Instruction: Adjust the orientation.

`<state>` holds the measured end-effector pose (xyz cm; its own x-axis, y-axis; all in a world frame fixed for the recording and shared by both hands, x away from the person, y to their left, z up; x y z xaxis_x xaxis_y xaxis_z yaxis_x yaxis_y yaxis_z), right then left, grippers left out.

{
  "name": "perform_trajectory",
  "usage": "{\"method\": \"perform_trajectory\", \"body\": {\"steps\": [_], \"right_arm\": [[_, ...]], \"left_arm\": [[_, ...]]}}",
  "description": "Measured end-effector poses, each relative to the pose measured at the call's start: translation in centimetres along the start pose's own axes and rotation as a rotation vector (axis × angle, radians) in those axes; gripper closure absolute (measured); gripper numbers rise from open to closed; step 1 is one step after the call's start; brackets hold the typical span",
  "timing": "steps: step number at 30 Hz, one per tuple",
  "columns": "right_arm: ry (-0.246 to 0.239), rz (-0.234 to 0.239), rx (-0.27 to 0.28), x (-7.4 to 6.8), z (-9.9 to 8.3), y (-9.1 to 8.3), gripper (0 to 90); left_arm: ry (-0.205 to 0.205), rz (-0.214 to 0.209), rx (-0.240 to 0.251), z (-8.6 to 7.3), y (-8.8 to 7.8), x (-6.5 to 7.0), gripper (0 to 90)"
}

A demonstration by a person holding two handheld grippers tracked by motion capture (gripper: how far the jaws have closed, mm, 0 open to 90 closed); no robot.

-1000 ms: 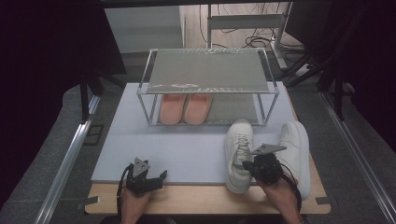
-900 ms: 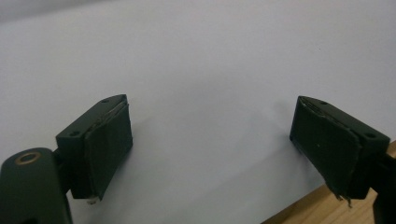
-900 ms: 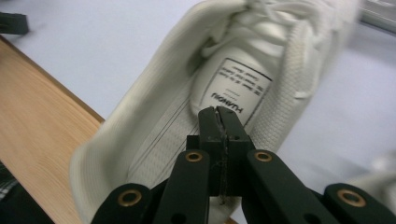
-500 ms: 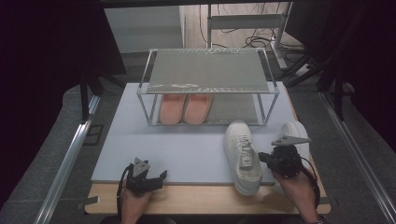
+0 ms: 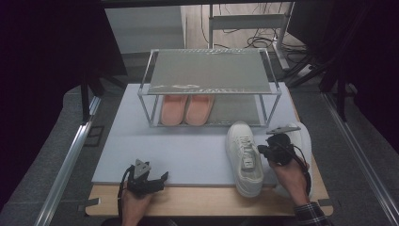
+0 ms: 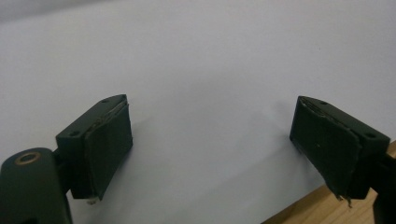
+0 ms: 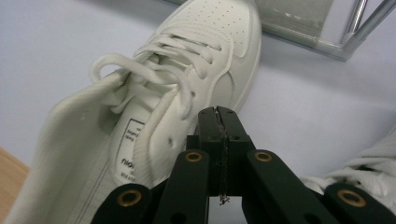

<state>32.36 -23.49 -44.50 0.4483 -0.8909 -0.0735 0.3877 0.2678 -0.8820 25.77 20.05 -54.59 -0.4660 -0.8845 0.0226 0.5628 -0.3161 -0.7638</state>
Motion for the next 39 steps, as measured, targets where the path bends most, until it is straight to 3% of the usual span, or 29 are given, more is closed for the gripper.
{"method": "perform_trajectory", "body": {"steps": [9,16,39], "right_arm": [[0.028,0.02,-0.026,0.0,0.4,1.6,89.6],[0.011,0.041,-0.021,-0.6,0.7,1.9,89.6],[-0.098,0.119,0.007,-5.5,3.4,4.4,89.6]], "left_arm": [[0.0,0.0,0.0,0.0,0.0,0.0,12.5],[0.0,0.0,0.0,0.0,0.0,0.0,12.5],[-0.001,-0.001,0.001,0.0,0.0,0.0,12.5]]}}
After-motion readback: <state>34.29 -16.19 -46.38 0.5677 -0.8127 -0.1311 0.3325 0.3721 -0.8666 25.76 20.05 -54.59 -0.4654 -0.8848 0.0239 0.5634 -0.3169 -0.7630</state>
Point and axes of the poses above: each handheld gripper's, and its own axes: y roughly forward along the jaws, z roughly out of its top, x roughly to its right, the point moved 1 cm from there along y, roughly forward along the jaws, and after that the axes turned 12 degrees about -x, right-handed, at the moved point
